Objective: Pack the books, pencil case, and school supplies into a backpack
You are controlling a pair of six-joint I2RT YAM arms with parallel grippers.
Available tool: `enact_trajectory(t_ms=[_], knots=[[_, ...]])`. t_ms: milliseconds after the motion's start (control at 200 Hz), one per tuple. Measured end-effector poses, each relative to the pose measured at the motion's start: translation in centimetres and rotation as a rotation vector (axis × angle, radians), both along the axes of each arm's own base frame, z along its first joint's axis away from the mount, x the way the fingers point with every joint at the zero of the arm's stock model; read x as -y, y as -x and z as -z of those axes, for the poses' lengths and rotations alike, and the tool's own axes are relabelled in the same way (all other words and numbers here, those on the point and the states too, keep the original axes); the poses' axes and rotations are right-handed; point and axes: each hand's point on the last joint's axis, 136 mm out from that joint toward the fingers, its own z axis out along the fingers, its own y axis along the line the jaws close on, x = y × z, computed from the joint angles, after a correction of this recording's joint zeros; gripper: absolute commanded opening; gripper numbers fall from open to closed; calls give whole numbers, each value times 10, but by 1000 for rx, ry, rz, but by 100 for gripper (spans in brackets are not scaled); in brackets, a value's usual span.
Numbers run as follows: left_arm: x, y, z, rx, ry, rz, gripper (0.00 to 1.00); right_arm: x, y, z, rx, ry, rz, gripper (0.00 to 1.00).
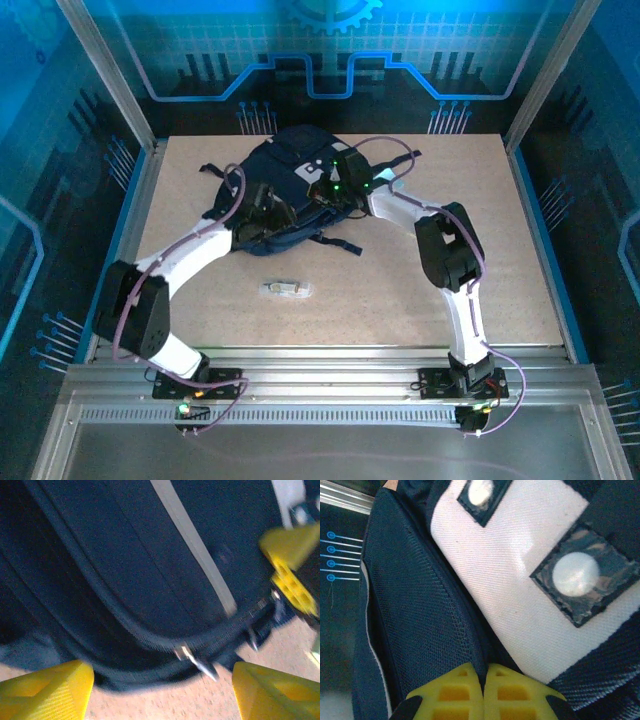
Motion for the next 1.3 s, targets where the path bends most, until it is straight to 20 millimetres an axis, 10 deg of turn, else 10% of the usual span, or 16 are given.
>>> enact_trajectory(t_ms=[185, 700, 1086, 1301], knots=[[15, 20, 6, -17, 21, 3, 68, -8, 0, 0, 0, -16, 22, 0], [-1, -4, 29, 8, -87, -138, 44, -15, 2, 5, 24, -47, 38, 0], [-4, -14, 37, -21, -147, -162, 49, -19, 2, 6, 46, -70, 45, 0], [-7, -14, 54, -65, -181, -171, 25, -19, 2, 6, 50, -72, 45, 0]])
